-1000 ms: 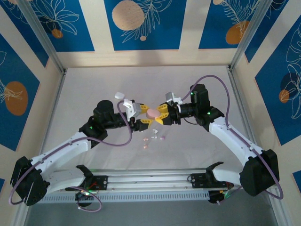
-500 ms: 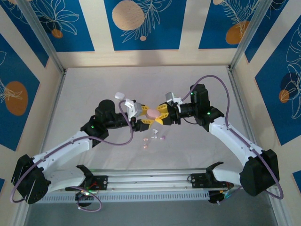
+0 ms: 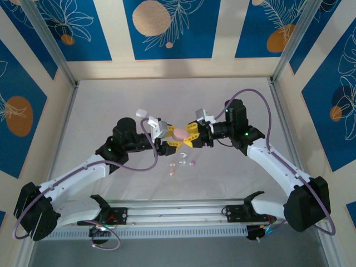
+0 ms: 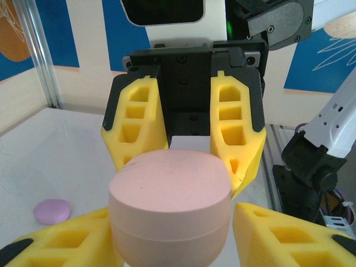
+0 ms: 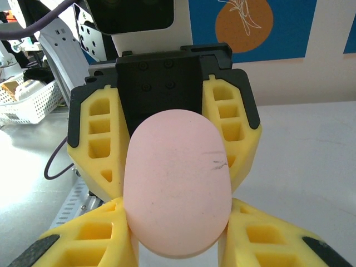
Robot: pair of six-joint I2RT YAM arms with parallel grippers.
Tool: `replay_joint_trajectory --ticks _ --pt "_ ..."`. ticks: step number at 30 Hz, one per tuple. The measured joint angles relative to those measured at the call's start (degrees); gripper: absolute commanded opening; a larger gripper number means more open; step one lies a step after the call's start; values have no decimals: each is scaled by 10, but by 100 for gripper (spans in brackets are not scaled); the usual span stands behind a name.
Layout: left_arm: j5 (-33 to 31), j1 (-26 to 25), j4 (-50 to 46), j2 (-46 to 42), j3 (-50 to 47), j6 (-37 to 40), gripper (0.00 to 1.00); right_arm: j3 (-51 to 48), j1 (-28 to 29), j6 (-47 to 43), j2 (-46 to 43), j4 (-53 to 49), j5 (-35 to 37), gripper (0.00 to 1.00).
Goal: Insert the wireless bluetooth earbuds into the charging case
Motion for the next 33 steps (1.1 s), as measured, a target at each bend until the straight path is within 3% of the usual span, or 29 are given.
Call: replay_joint_trajectory --ticks 18,20,26,33 --pt "16 0 26 0 0 -30 50 0 0 -32 -15 -2 2 32" --pt "16 0 26 0 0 -30 45 0 0 -34 -15 -4 2 33" --pt "17 1 22 0 0 -30 44 0 0 -38 -15 -11 -3 33" --pt "19 0 13 0 0 -30 34 0 0 -54 -15 -28 -2 35"
